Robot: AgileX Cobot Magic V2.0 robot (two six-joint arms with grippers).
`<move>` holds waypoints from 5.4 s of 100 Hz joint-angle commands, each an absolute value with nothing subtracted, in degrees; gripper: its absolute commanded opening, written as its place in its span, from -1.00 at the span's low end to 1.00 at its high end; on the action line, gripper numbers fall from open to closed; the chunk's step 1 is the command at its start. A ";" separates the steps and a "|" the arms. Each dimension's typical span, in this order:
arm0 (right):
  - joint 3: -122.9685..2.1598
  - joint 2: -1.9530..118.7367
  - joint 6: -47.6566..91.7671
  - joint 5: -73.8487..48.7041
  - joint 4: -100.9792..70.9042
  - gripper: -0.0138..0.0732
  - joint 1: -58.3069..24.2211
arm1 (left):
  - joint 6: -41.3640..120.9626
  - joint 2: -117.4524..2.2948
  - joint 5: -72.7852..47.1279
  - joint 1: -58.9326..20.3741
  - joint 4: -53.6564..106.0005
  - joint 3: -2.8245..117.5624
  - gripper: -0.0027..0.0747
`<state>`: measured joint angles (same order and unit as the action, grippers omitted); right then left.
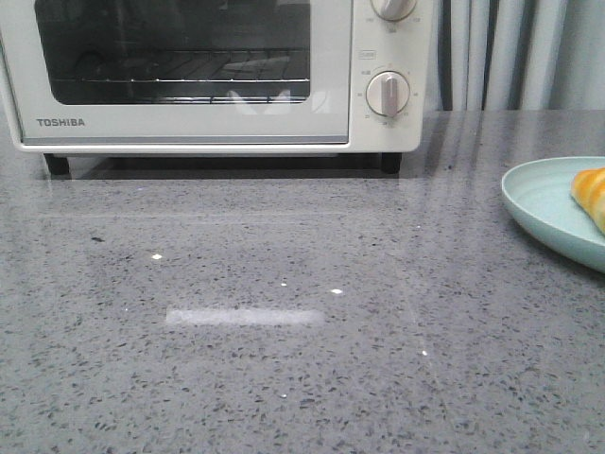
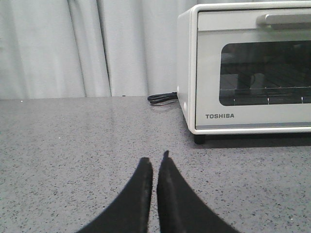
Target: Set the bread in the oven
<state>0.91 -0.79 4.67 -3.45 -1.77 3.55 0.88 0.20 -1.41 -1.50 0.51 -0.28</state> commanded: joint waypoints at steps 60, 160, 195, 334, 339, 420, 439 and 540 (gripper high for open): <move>1.37 -1.87 4.86 0.78 -1.76 -0.81 3.89 | 0.70 2.01 3.53 -1.46 0.78 -1.62 -0.98; 1.37 -1.87 -15.82 18.50 -4.59 -0.81 3.89 | -5.07 2.01 19.58 -1.80 20.37 4.10 -0.98; 1.24 -1.87 -20.86 21.24 -4.68 -0.81 3.89 | -5.07 1.78 6.61 -1.80 20.17 17.60 -0.98; -57.39 21.89 13.06 -61.04 -20.20 0.25 0.99 | 21.75 -25.97 -59.04 -1.81 34.81 61.01 -0.34; -58.09 22.80 13.06 -61.87 -20.65 0.25 0.99 | 21.75 -26.88 -59.45 -1.81 34.81 61.18 -0.41; -66.82 34.66 17.47 -56.96 -20.65 -0.14 0.99 | 26.41 -38.81 -50.68 -1.81 40.37 61.18 -0.90; -67.28 35.18 17.50 -56.84 -20.54 -0.14 0.99 | 34.53 -45.34 -46.10 -1.81 50.80 61.18 -0.98; -67.28 35.18 17.50 -59.14 -20.54 -0.14 0.99 | 74.27 -68.01 -31.56 -11.94 79.23 61.18 -0.98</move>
<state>-65.60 34.17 16.81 -62.44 -19.45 0.94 72.10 -68.11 -34.63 -10.01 75.91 59.61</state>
